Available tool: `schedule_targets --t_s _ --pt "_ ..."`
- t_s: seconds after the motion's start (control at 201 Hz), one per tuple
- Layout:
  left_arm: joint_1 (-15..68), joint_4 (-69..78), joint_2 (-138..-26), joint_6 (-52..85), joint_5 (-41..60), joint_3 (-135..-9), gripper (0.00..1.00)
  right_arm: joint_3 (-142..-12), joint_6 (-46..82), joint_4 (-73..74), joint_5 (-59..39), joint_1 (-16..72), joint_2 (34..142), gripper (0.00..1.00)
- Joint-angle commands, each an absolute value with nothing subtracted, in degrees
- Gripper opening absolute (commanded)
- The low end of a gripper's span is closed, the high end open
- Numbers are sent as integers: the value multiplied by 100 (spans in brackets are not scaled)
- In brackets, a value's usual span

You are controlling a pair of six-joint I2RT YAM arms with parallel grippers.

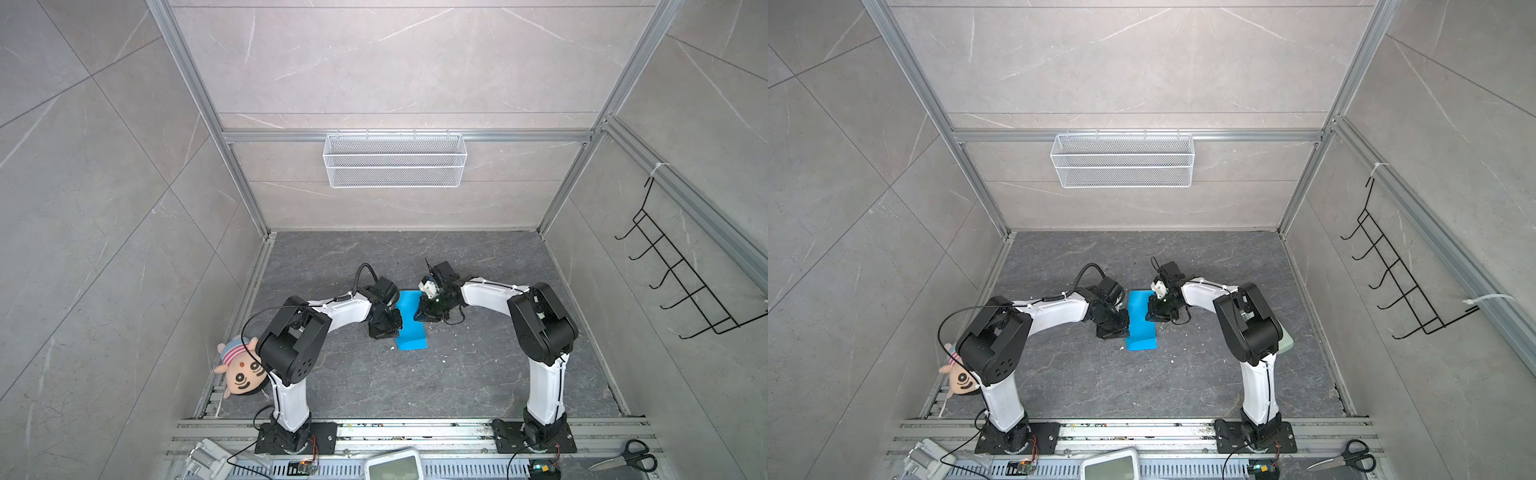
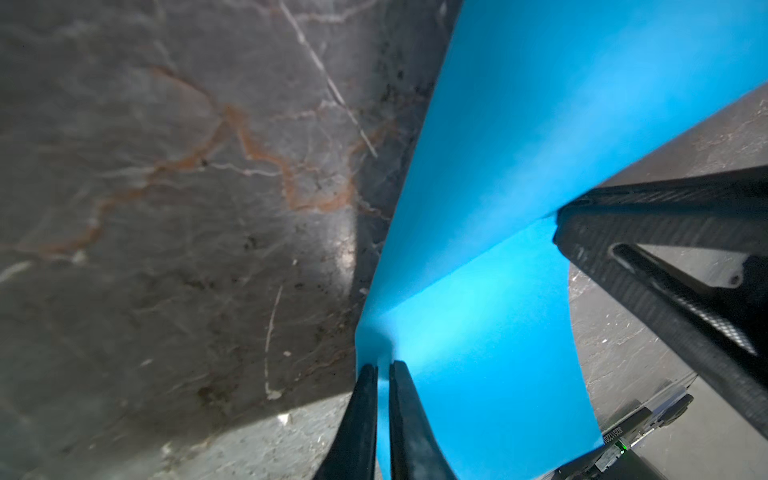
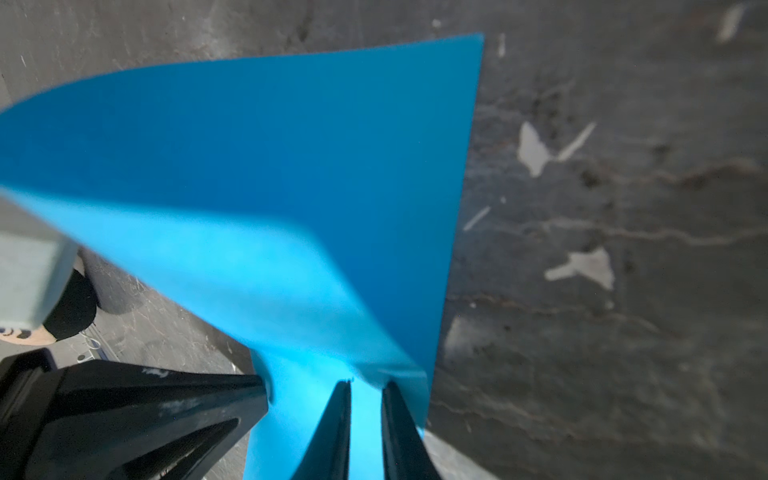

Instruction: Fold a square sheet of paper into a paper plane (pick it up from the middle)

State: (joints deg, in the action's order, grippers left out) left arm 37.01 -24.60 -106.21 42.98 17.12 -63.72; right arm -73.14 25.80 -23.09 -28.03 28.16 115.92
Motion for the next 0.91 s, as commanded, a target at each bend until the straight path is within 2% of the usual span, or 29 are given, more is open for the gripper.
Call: schedule_targets --t_s 0.0,0.199,0.378,0.493,0.901 --pt "3701 -2769 -10658 4375 1690 -6169 14 -7078 2451 -2741 -1793 2834 12199 20" --pt "3705 -3063 -10218 4252 1389 -6219 12 -7095 2478 -2747 -1786 2841 12199 20" --pt "3736 -2404 -9854 4406 1682 -6269 12 -7100 2511 -2731 -1790 2839 12217 20" --pt "3748 -2039 -10050 4587 2034 -6199 12 -7084 2522 -2728 -1793 2843 12216 20" --pt "3823 -2738 -10477 4407 2120 -6181 12 -7100 2544 -2742 -1793 2857 12236 20"
